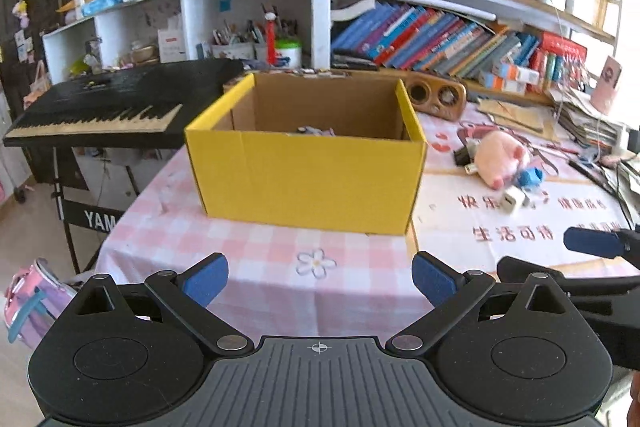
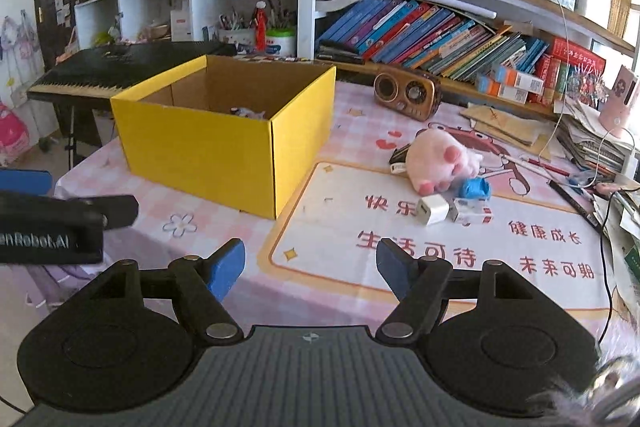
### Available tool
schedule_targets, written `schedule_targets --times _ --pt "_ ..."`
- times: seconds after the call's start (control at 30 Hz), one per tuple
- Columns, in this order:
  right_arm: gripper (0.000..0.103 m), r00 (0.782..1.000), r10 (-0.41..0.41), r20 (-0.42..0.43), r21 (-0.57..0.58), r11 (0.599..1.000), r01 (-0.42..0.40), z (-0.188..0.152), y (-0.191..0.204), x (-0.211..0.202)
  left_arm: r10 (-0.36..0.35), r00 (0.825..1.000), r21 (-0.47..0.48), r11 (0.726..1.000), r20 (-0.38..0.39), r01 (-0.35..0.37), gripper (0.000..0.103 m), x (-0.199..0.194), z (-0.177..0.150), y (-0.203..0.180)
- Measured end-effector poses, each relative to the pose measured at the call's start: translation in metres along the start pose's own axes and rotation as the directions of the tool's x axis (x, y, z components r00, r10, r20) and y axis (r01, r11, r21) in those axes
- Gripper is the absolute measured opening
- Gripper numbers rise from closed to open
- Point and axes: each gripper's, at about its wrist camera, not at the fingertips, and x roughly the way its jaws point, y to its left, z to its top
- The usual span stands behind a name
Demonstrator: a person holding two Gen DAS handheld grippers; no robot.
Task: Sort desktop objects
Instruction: 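Withdraw both grippers from the box back toward the table items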
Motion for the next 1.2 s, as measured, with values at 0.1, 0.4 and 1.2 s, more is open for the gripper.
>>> schedule_targets --times 0.1,0.4,1.2 --pt "0.072 1.000 -0.006 -0.019 0.010 1.000 0.006 -0.004 -0.002 -0.001 -0.015 1.000 0.009 1.000 -0.006 0.015 0.100 -0.001 -0.002 -0.004" --pt "0.072 0.998 -0.042 -0.053 0.065 0.997 0.045 -0.017 -0.013 -0.011 -0.064 0.997 0.028 0.997 -0.032 0.065 0.100 -0.002 -0.009 -0.013" --pt "0.075 0.985 -0.136 -0.106 0.125 0.981 0.149 -0.027 -0.054 -0.012 -0.179 0.980 0.082 0.979 -0.087 0.187 0.100 0.021 -0.004 -0.059"
